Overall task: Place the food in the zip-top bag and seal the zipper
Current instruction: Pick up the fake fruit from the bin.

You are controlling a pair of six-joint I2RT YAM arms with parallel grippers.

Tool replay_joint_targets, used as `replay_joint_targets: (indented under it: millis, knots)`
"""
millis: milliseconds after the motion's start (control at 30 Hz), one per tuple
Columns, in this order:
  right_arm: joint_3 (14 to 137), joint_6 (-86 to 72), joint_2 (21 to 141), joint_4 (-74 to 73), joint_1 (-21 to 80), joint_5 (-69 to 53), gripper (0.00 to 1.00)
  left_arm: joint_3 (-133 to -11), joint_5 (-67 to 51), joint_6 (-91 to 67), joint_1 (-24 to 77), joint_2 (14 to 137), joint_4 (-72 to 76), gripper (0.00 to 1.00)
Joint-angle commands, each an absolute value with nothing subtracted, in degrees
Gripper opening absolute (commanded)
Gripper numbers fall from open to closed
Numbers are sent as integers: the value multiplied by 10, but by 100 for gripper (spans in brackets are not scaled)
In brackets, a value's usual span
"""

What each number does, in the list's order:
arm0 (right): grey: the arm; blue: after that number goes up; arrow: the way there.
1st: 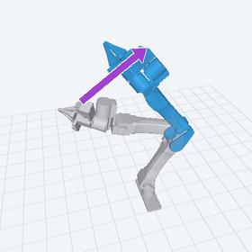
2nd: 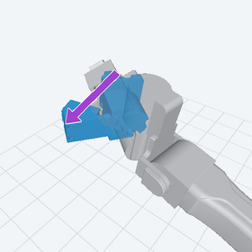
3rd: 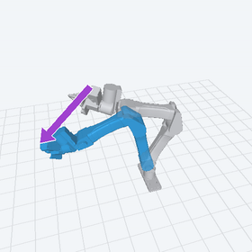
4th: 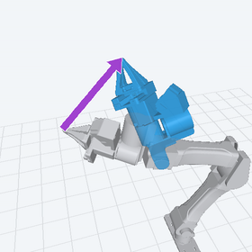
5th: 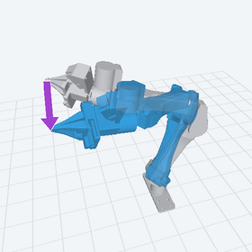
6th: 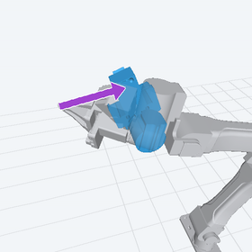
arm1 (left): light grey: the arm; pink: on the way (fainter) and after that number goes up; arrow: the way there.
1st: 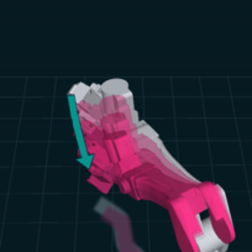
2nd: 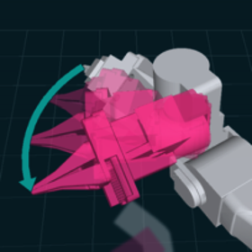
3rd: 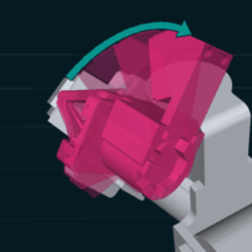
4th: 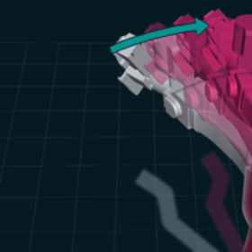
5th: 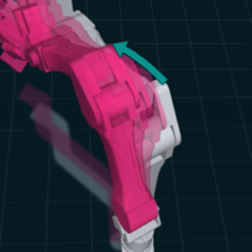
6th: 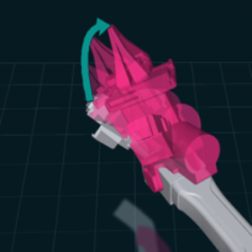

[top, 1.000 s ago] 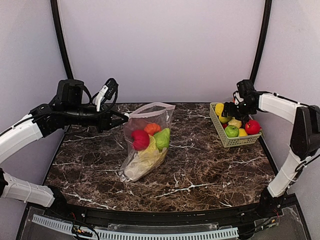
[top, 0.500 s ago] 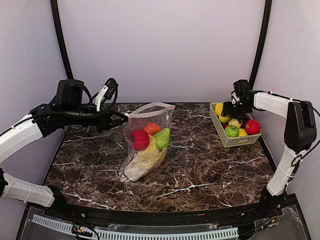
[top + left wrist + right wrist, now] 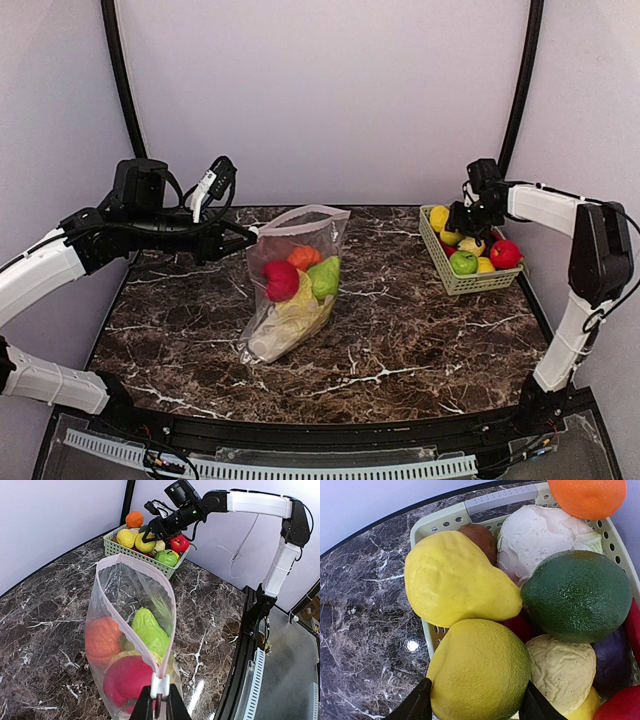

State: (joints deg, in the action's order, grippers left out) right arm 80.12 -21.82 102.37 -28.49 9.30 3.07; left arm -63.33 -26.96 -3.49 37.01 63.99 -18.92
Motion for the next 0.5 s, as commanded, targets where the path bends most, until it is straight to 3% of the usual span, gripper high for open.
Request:
replay_joint_targets:
  millis: [0, 267, 467]
  knots:
    - [782, -229, 969, -291, 90, 42, 52, -630, -278, -38, 370, 625, -177, 1]
    - [747, -229, 859, -326, 90, 50, 52, -627, -287, -44, 370, 622, -168, 1]
    - [760, -181, 785, -302, 117, -103, 50, -626, -299, -47, 370, 623, -157, 1]
